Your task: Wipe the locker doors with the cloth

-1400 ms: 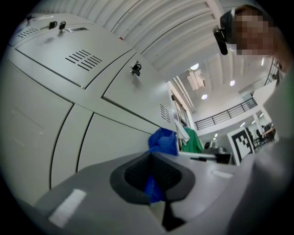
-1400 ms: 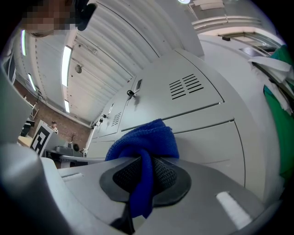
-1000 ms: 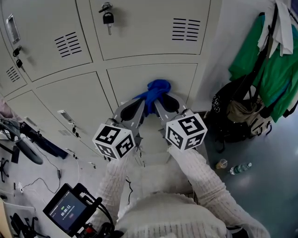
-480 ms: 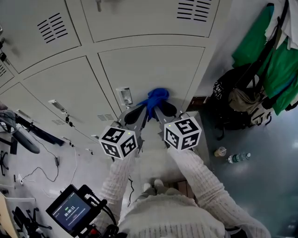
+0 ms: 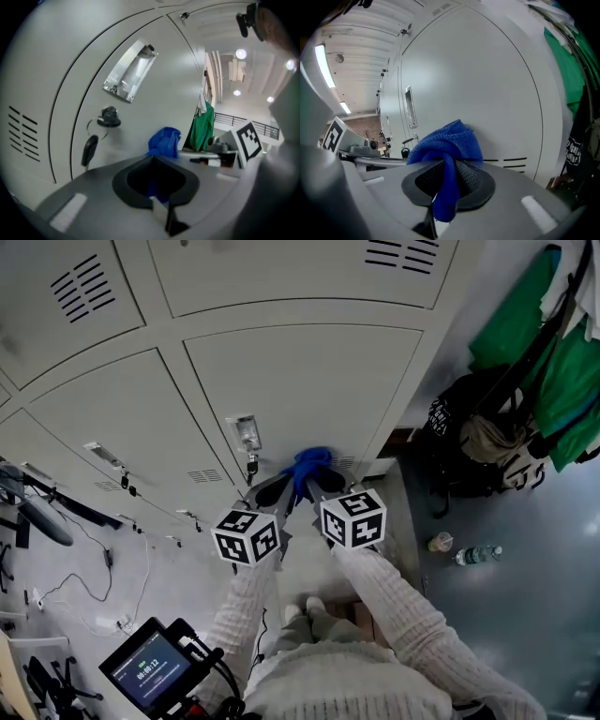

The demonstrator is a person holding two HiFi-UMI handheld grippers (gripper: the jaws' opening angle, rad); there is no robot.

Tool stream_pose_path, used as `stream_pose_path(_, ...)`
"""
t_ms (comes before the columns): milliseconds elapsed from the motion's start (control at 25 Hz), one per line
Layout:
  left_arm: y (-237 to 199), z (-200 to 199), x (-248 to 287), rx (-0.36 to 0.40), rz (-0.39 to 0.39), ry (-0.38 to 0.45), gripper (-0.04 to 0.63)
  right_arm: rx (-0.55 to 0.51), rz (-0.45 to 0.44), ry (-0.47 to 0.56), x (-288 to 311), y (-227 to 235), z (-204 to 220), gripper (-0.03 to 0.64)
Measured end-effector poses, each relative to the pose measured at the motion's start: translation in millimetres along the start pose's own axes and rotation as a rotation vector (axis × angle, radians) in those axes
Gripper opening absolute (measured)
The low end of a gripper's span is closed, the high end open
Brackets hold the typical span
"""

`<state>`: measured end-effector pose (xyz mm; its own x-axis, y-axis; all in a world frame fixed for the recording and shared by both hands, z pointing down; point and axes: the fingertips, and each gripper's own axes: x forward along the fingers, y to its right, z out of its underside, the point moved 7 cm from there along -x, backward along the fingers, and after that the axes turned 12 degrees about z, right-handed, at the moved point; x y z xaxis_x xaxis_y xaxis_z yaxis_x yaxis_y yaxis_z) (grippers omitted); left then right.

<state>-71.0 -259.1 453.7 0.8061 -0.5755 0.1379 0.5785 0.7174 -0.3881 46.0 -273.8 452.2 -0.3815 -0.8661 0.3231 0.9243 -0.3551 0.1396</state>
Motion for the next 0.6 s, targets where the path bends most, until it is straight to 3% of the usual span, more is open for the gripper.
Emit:
stream_pose_path(280, -8.5, 28.6, 6.7, -0.041, -0.013, -0.071, 0.005, 0.0, 0.011, -0.107, 11.6, 7.7, 30.9, 0.051)
stream_pose_path(600, -8.7, 30.5, 9.6, -0.041, -0.016, -0.083, 0.006, 0.014, 0.014, -0.13, 14.2, 9.6, 35.6, 0.051)
